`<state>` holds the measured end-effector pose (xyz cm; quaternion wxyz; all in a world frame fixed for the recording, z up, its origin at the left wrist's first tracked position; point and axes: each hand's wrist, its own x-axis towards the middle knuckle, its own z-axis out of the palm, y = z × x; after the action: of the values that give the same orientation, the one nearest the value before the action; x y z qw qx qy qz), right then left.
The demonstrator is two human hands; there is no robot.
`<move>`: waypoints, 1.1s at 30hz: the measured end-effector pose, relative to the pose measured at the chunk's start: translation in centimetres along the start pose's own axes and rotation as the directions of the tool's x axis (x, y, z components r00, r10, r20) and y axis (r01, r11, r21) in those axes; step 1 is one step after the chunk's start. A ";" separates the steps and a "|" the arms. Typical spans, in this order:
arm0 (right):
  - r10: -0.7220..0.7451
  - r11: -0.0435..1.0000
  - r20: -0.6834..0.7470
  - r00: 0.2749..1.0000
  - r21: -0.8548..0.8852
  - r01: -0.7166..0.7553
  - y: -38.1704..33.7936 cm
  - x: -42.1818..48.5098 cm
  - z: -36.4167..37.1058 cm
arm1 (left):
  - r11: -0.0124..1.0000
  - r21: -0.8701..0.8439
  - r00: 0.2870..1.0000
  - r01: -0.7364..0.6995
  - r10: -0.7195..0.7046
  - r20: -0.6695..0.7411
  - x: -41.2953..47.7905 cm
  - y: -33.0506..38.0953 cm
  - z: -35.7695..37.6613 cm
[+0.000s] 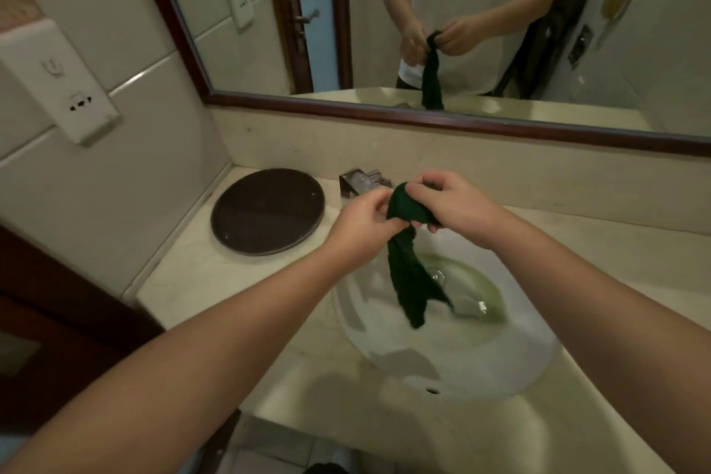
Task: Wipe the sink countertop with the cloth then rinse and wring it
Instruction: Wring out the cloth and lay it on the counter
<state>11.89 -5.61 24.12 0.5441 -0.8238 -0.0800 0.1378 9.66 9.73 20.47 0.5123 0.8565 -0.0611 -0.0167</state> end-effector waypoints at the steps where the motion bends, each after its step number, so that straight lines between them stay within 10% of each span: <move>1: 0.016 1.000 -0.044 0.999 -0.004 -0.016 0.0 0.0 -0.3 | 1.000 0.017 1.000 -0.020 0.020 -0.010 -0.2 0.2 0.1; 8: 0.125 0.990 -0.207 0.970 0.092 -0.108 0.1 -0.2 -1.8 | 0.996 0.087 0.999 0.009 -0.004 -0.050 -0.6 0.6 -0.4; 15: 0.064 0.920 0.008 0.998 0.387 -0.062 -2.2 -0.6 -1.9 | 0.986 0.146 0.991 -0.086 0.069 0.116 0.0 0.5 -1.7; 21: -0.010 0.965 0.100 0.995 0.261 -0.017 -4.2 0.5 -1.5 | 0.986 -0.085 0.989 -0.146 0.148 0.015 1.0 2.2 -3.8; 29: -0.139 0.965 -0.210 0.968 -0.250 0.084 -5.3 1.6 -1.3 | 0.982 -0.170 0.995 -0.084 0.091 0.033 2.5 3.8 -6.0; 33: -0.125 0.984 -0.090 0.988 -0.141 0.112 -4.7 1.6 -0.4 | 0.987 -0.154 0.999 0.037 -0.040 -0.021 3.0 4.9 -6.7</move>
<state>13.61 -3.71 28.36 0.4975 -0.8583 -0.1112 0.0587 12.84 12.97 28.09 0.5771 0.8156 -0.0371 -0.0212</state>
